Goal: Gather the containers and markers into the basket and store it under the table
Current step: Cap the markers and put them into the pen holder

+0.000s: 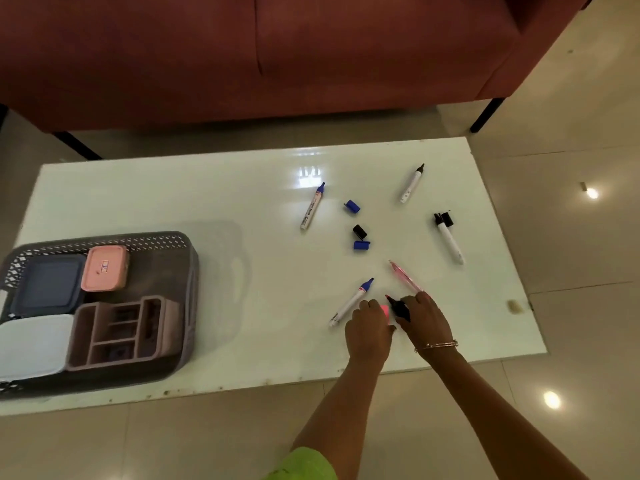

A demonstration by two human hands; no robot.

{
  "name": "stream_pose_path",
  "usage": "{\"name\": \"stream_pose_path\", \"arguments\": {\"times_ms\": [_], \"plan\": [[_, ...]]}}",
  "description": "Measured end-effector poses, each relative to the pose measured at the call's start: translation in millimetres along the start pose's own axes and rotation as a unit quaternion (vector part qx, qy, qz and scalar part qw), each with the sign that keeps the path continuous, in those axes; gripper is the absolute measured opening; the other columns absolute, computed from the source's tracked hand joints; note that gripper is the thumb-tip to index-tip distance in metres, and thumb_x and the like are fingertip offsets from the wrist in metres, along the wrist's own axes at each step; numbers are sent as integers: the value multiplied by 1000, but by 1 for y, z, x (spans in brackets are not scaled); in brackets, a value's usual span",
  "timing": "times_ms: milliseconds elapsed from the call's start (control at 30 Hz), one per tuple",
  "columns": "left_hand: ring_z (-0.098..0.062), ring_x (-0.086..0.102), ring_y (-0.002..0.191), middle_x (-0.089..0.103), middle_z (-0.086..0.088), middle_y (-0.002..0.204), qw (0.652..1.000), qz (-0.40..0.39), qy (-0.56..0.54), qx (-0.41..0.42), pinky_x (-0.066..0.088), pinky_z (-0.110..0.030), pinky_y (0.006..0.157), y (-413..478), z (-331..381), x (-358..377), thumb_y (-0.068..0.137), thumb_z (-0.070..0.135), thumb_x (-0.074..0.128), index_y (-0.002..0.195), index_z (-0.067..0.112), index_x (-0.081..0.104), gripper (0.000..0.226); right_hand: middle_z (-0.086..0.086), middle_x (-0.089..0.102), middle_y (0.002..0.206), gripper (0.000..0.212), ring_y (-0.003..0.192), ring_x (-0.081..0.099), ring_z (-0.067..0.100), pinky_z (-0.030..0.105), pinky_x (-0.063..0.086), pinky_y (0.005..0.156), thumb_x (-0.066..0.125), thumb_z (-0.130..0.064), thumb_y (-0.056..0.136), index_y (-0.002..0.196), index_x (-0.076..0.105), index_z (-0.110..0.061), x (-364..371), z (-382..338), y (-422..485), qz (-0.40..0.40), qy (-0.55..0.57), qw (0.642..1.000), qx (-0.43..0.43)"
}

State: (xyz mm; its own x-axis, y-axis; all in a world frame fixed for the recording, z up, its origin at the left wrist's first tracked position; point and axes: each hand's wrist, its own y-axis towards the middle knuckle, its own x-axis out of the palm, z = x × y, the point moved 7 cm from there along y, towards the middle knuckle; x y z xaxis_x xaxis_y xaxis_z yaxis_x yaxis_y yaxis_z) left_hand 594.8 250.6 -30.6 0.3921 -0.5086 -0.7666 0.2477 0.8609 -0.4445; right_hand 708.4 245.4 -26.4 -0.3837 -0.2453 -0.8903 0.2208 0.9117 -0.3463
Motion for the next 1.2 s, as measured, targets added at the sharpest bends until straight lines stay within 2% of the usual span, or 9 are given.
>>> {"name": "stream_pose_path", "arguments": {"times_ms": [167,300,500,633,700,800,900,1100,1200], "plan": [[-25,62,99,65,-10,107,991,17,-131,-27,48,-33,85,3,-22,-25,82,20,64,107,8,58,28,17,68,88,17,84,62,31,30,47,70,70,-7,75,90,65,0,-23,-7,-7,31,142,987,68],[-24,63,84,70,-11,93,961,68,-264,-47,47,-27,73,-17,-58,-79,71,5,72,94,5,68,24,13,72,95,28,88,65,26,30,50,79,77,-5,69,96,69,-7,-48,-51,-23,-14,218,976,17],[-11,65,77,73,-5,89,931,12,-360,-55,48,-6,68,-45,-92,-124,62,3,81,92,7,74,31,19,72,97,29,94,64,32,33,47,83,74,1,70,99,71,-5,-80,-120,-41,-21,228,972,-44],[-22,69,82,73,-16,94,907,-7,-415,-71,55,-16,80,-53,-104,-145,64,-2,79,109,3,66,48,16,71,103,26,99,63,29,20,36,80,69,-7,77,104,70,-8,-76,-159,-39,-70,151,980,-111],[-22,70,83,73,-20,97,906,-29,-417,-73,55,-20,84,-55,-105,-150,66,-1,78,119,4,59,56,14,70,105,27,101,62,27,16,34,79,67,-9,80,107,69,-10,-71,-174,-40,-91,122,979,-138],[-3,65,80,72,-20,100,928,-50,-365,-54,40,5,68,-57,-109,-157,65,1,80,125,6,54,66,14,71,103,27,98,63,28,27,44,84,66,-5,80,106,69,-11,-66,-195,-47,-100,100,972,-189],[-8,63,86,72,-20,100,946,-63,-316,-38,34,10,64,-61,-117,-163,63,2,81,129,7,51,72,16,72,97,24,91,65,30,33,49,82,66,-3,79,102,71,-10,-60,-213,-55,-121,88,961,-232],[-29,71,82,72,-25,93,954,-55,-293,-44,40,5,61,-72,-140,-172,70,-6,73,134,7,44,71,16,74,83,19,78,68,31,36,53,72,67,0,77,90,75,-11,-43,-244,-62,-131,109,950,-260],[-23,69,94,73,-19,99,967,-55,-247,-39,44,-8,79,-78,-152,-179,69,0,77,131,8,49,69,11,73,97,21,91,65,27,36,49,81,62,-13,84,102,71,-19,-30,-255,-60,-188,56,945,-261]]}}
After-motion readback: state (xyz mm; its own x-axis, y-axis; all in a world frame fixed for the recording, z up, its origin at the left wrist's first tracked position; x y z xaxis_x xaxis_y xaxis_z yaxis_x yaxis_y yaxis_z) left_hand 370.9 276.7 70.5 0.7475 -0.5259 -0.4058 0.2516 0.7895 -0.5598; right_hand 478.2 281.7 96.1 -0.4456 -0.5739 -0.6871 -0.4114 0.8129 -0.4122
